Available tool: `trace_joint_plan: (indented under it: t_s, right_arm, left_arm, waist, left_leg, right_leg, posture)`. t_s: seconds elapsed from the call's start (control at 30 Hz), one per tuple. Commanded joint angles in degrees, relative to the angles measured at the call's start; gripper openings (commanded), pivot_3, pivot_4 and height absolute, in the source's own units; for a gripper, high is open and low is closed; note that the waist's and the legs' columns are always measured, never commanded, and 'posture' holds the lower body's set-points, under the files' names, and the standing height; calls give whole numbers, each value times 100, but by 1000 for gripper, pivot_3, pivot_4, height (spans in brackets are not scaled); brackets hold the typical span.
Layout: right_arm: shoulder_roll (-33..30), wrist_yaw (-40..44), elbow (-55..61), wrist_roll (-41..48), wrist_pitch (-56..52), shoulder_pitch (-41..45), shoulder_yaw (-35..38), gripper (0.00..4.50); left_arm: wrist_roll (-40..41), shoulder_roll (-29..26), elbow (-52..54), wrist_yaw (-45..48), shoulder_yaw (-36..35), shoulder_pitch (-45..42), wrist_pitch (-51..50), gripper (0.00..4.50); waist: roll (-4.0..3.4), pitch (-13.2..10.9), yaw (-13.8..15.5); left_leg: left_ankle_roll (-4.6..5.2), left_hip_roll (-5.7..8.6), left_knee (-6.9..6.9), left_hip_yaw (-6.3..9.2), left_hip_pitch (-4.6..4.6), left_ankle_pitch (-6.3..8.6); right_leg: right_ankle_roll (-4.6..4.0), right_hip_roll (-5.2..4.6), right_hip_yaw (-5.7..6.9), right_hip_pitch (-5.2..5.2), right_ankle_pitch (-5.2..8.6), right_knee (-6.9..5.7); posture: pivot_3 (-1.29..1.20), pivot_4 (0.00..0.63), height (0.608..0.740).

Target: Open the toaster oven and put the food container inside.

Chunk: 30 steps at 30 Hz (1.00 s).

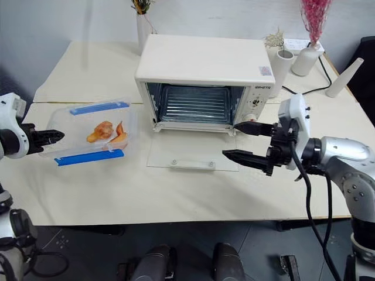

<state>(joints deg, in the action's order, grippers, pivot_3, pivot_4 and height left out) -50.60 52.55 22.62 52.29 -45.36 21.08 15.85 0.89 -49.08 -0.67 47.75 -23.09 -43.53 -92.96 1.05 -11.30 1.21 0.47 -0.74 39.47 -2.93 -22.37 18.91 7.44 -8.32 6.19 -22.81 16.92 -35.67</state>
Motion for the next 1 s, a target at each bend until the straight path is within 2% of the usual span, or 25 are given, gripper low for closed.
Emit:
trace_joint_plan:
  t_s: [0.03, 0.17, 0.37, 0.53, 0.8, 1.0]
  right_arm:
    - [-94, -144, 377, 188, -37, -196, 414, 4500]
    - [-100, -287, 565, 324, -116, -406, 625, 4500]
    - [-172, -506, 791, 520, -216, -712, 985, 4500]
    - [-153, -718, 1034, 665, -253, -1051, 1296, 4500]
    - [-59, -949, 1245, 719, -96, -1473, 1561, 4500]
    - [-3, -981, 1261, 635, 81, -1712, 1646, 4500]
  left_arm:
    - [1141, -227, 459, 80, 251, 62, 46, 80]
    - [2283, -264, 632, -349, 626, -136, 46, 80]
    - [3410, 237, 684, -1529, 1316, -705, 46, 80]
    - [3279, 1006, 585, -2572, 1682, -1061, 46, 80]
    - [2879, 2148, 477, -3383, 1943, -1626, 46, 80]
    - [2393, 2524, 230, -3692, 2140, -1729, 205, 80]
  waist:
    - [0, 0, 1]
    - [0, 0, 11]
    - [1, 0, 34]
    - [1, 0, 36]
    - [1, 0, 36]
    - [1, 0, 34]
  left_leg:
    - [0, -1, 0, -1, 0, 0]
    - [0, -4, 2, -1, 1, 0]
    - [3, 1, 3, 6, 0, -1]
    - [3, 9, 4, 3, -1, -2]
    - [2, 7, 4, -9, 0, -3]
    - [0, 6, 4, -46, 2, -4]
  right_leg:
    - [0, 0, -2, 0, 0, 0]
    - [0, 0, -6, 0, 0, -1]
    - [0, -6, -9, 4, 0, -1]
    - [1, -3, -7, 5, 0, 0]
    - [1, 2, -7, 5, 0, 1]
    - [1, 4, -8, 5, 0, 1]
  posture:
    - [0, 150, 740]
    - [0, 150, 740]
    - [0, 150, 740]
    - [0, 150, 740]
    - [0, 150, 740]
    - [0, 150, 740]
